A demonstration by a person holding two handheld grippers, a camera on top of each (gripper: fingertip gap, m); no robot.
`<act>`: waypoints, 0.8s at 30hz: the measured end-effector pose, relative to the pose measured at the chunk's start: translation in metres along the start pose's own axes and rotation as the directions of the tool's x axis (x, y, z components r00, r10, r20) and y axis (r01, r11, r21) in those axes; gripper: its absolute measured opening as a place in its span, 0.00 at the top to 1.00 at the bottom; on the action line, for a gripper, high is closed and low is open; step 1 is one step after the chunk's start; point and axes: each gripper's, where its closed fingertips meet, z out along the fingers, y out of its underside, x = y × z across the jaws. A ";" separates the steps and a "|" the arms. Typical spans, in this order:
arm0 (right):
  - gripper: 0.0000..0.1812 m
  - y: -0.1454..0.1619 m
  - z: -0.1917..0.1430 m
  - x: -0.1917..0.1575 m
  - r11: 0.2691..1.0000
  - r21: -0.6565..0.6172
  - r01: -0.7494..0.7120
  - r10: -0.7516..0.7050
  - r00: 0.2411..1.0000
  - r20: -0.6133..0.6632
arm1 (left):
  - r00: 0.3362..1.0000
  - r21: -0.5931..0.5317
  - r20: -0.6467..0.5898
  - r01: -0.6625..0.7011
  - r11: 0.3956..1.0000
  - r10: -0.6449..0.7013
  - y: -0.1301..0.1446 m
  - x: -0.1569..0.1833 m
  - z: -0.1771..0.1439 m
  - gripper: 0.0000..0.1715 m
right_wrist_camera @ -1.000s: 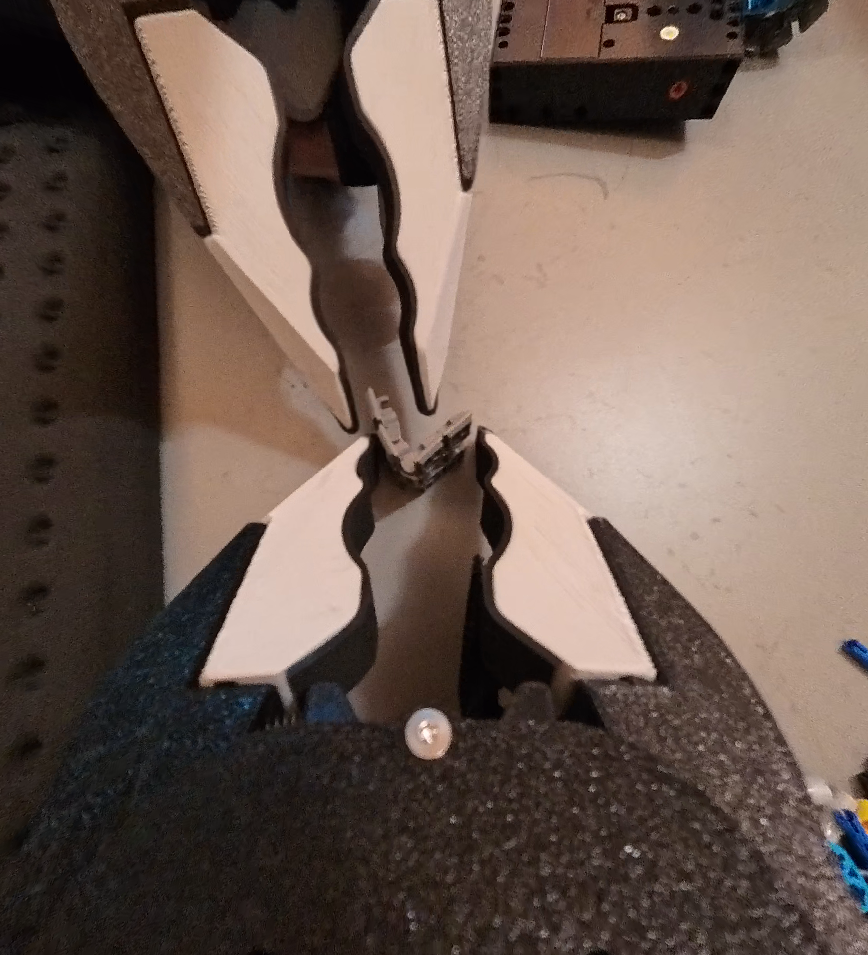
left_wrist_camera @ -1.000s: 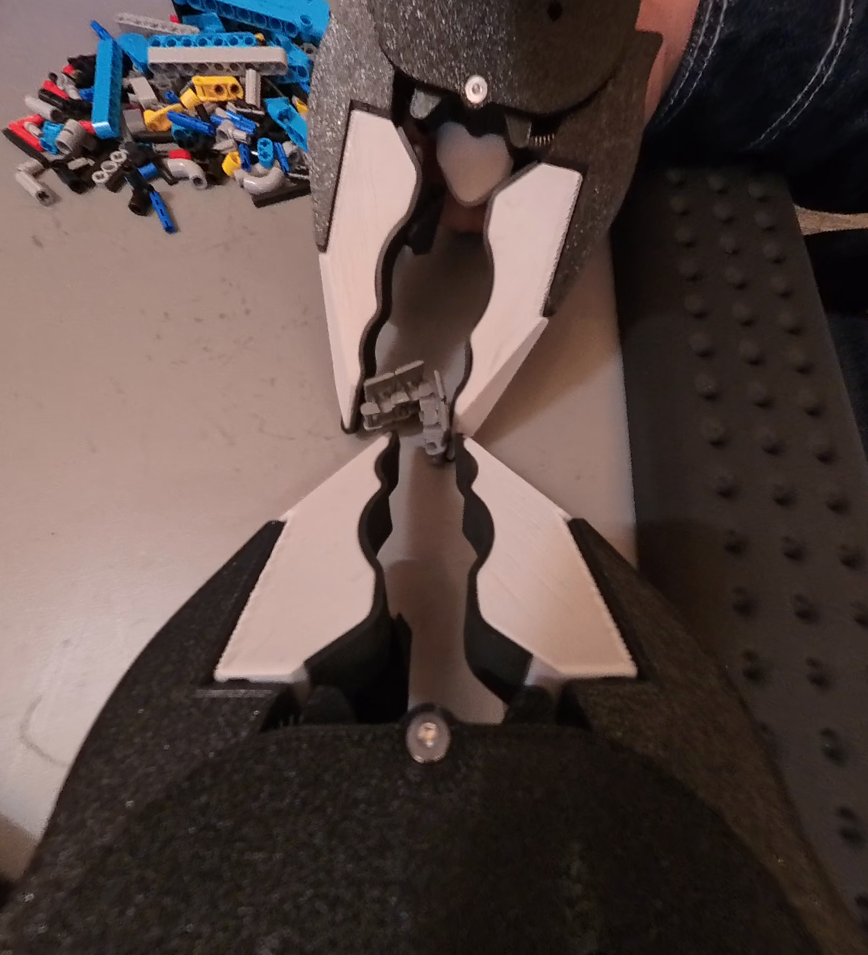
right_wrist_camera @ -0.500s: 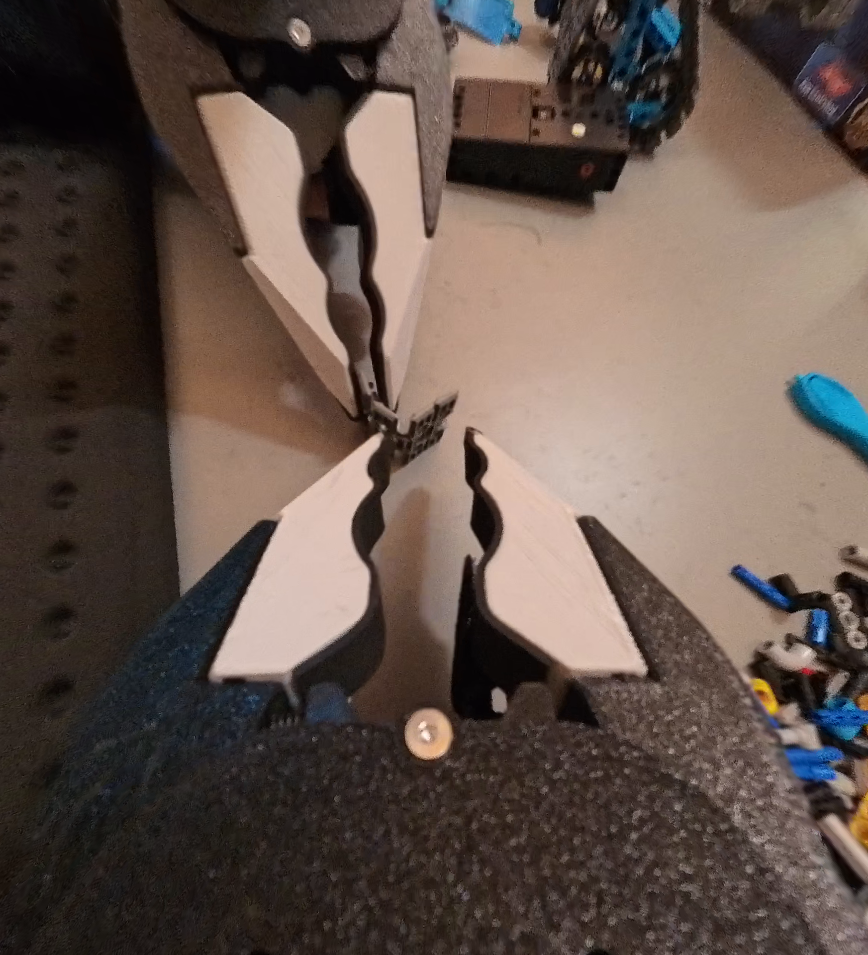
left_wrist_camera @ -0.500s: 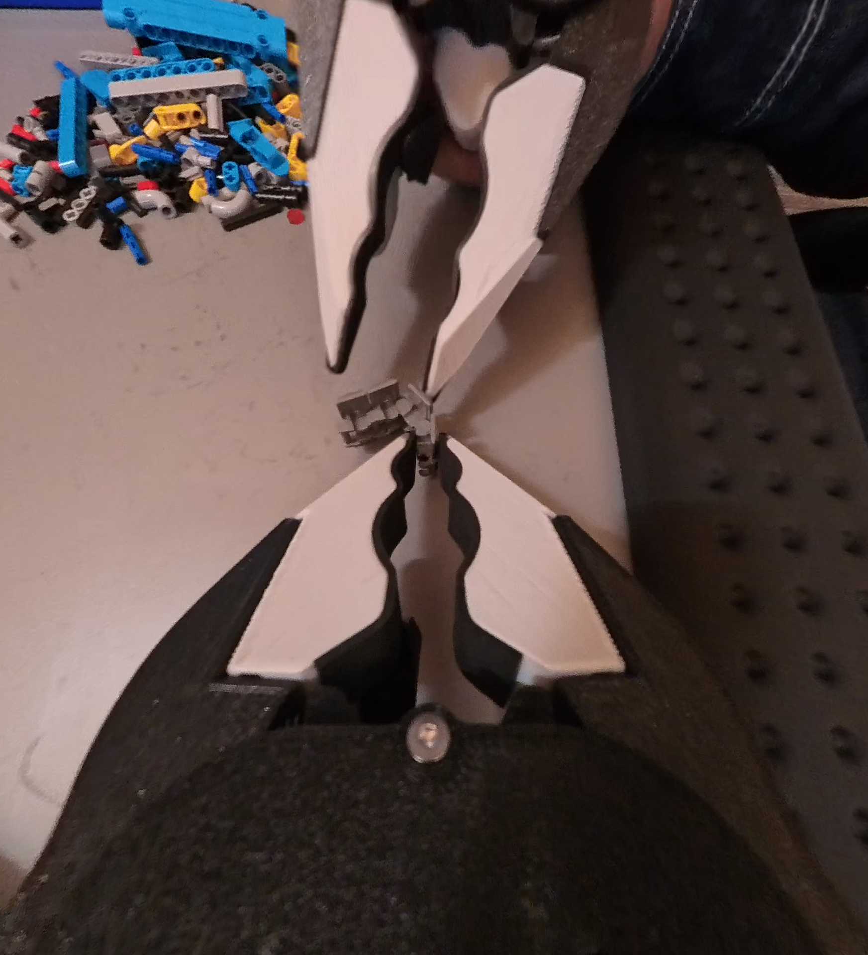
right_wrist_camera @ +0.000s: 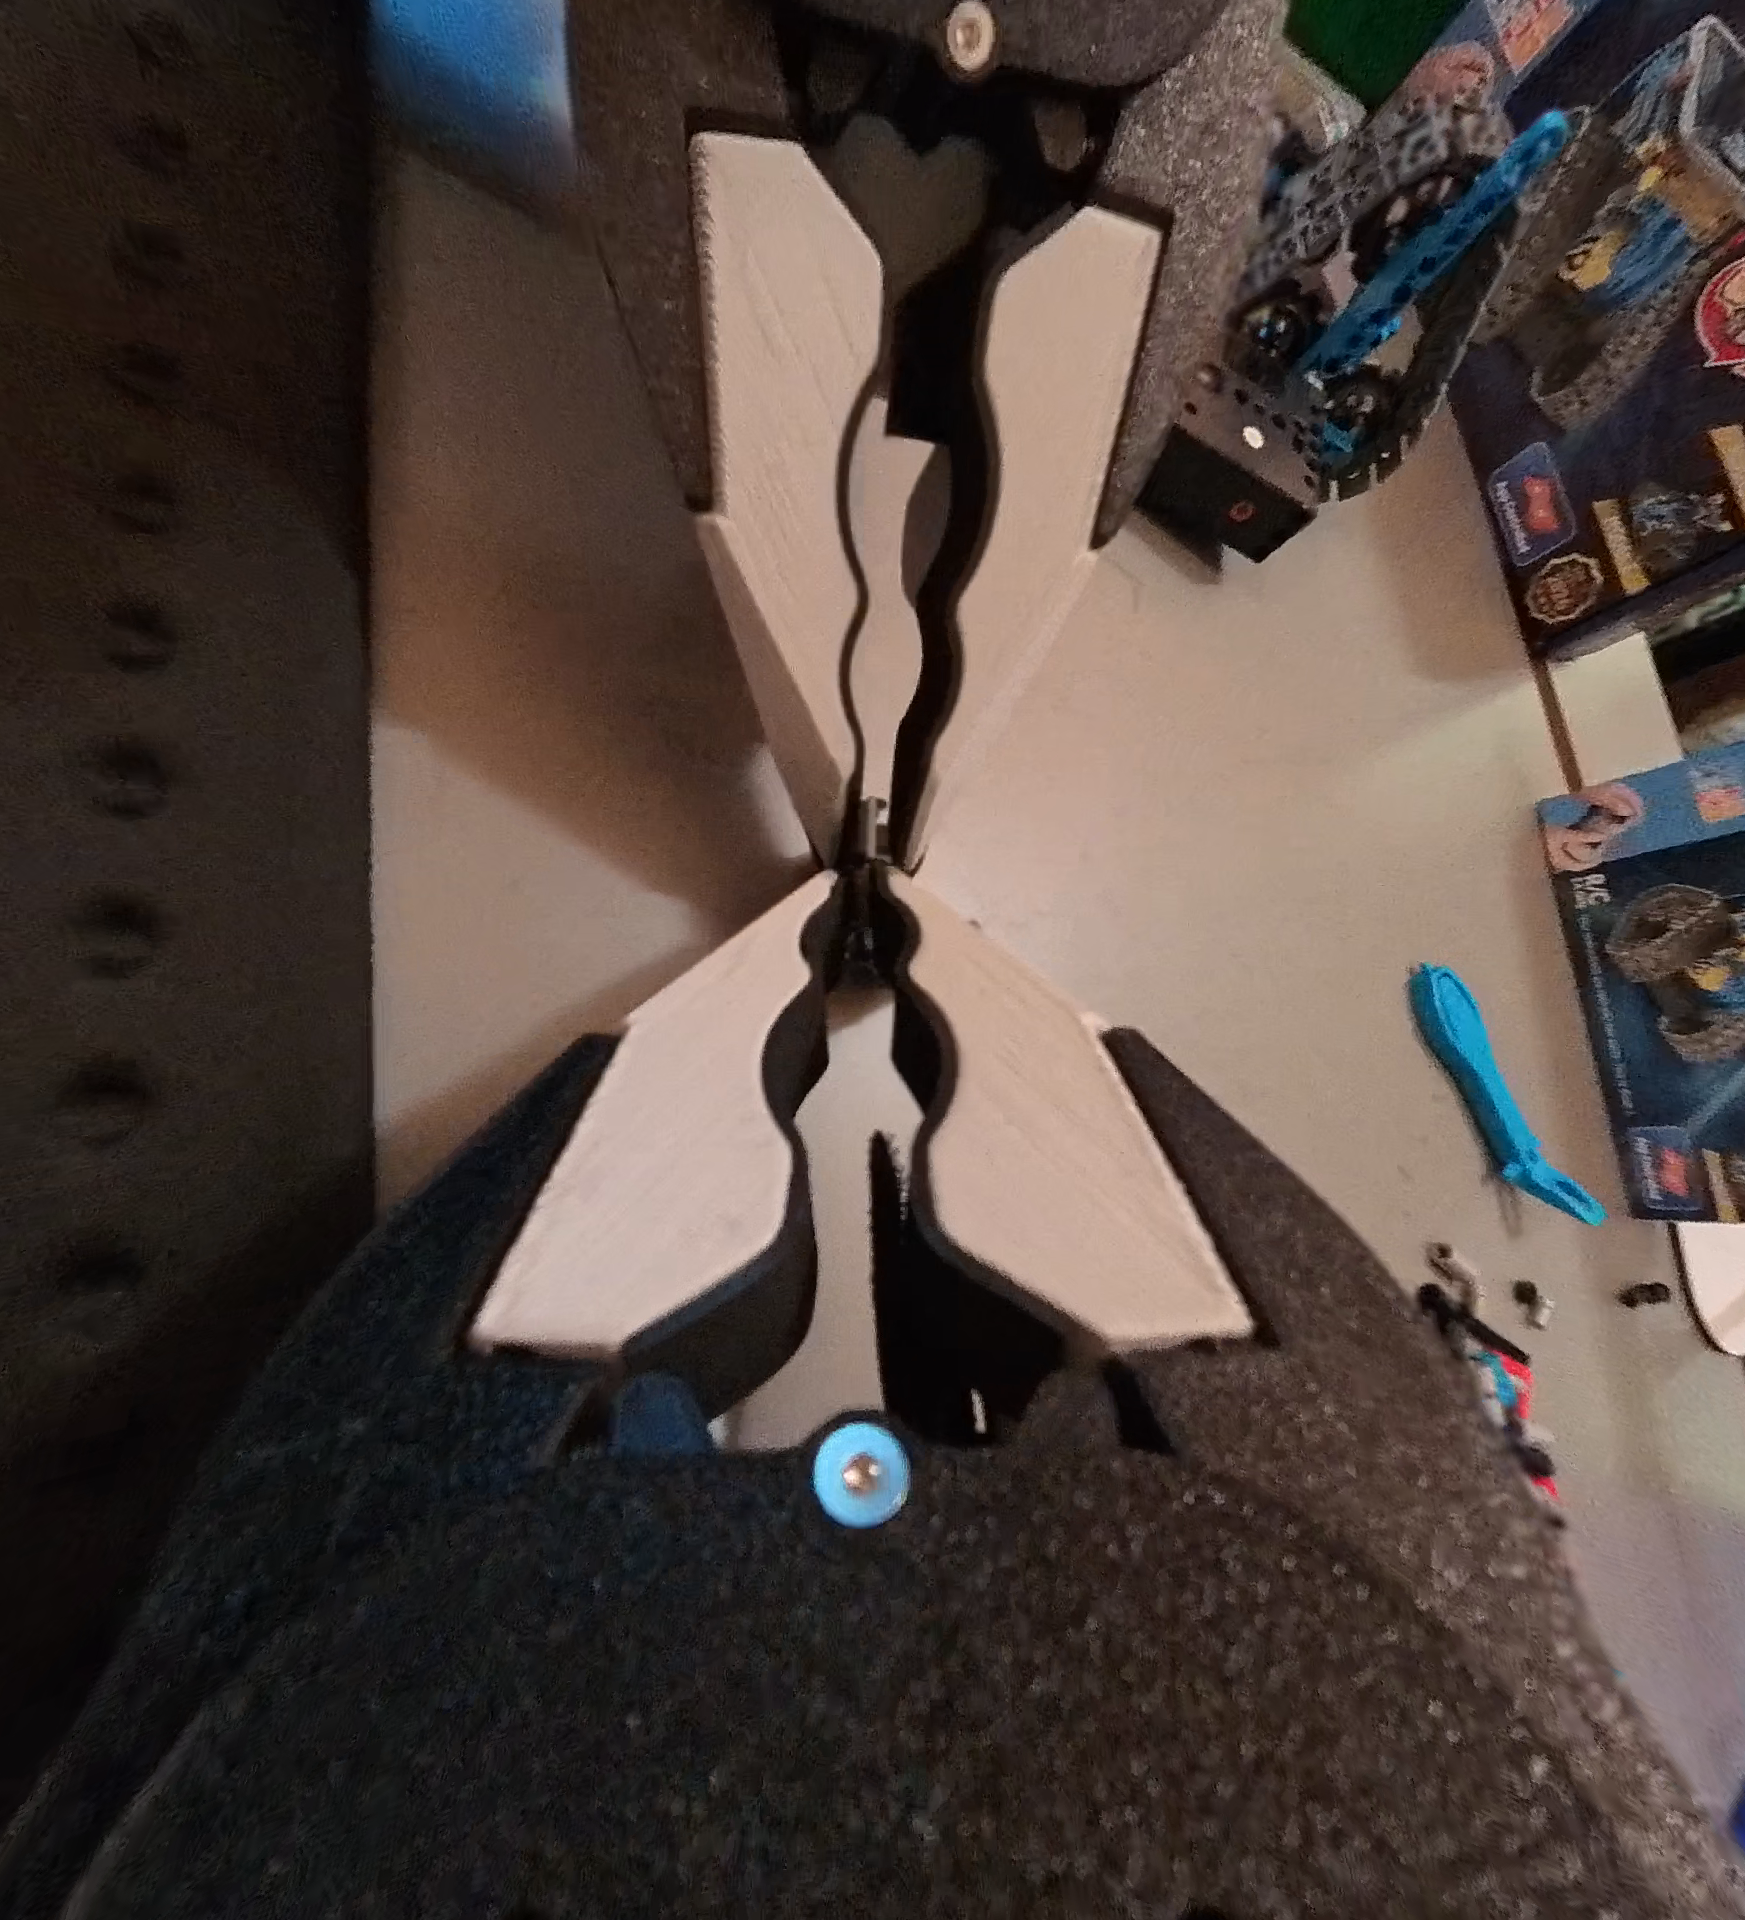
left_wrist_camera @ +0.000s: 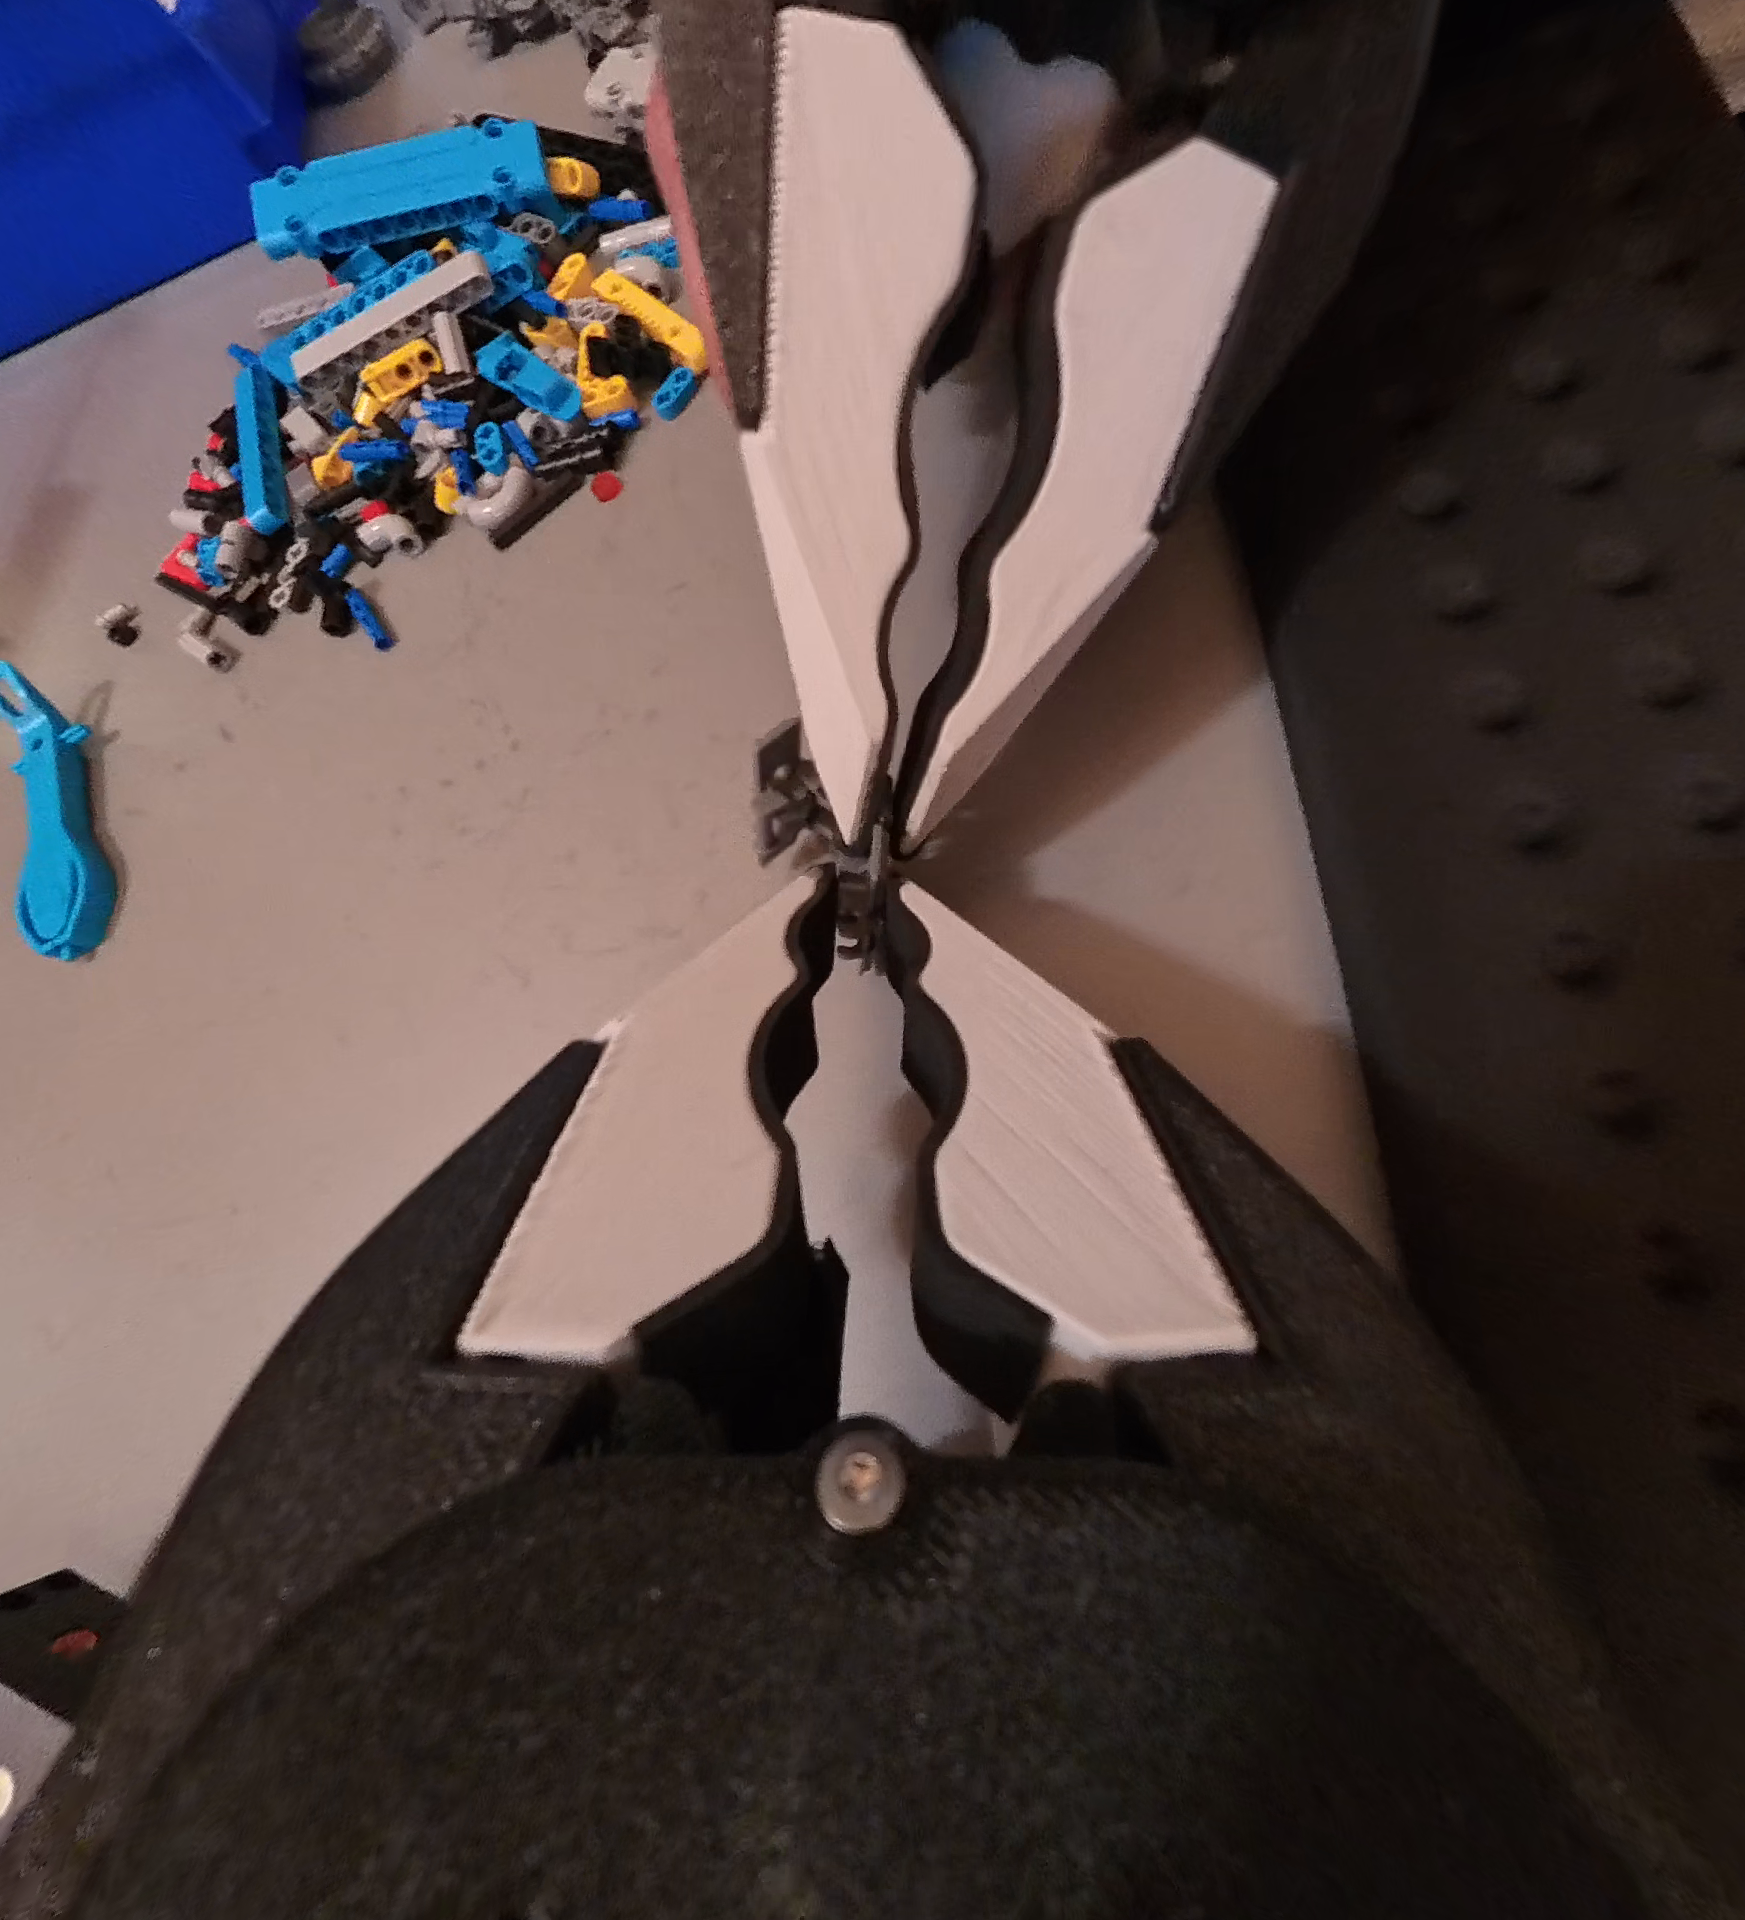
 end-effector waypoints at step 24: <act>1.00 0.011 0.000 0.011 0.991 -0.006 -0.135 0.135 0.991 -0.005 | 0.991 0.041 0.116 -0.077 0.996 0.072 -0.002 -0.014 -0.005 0.99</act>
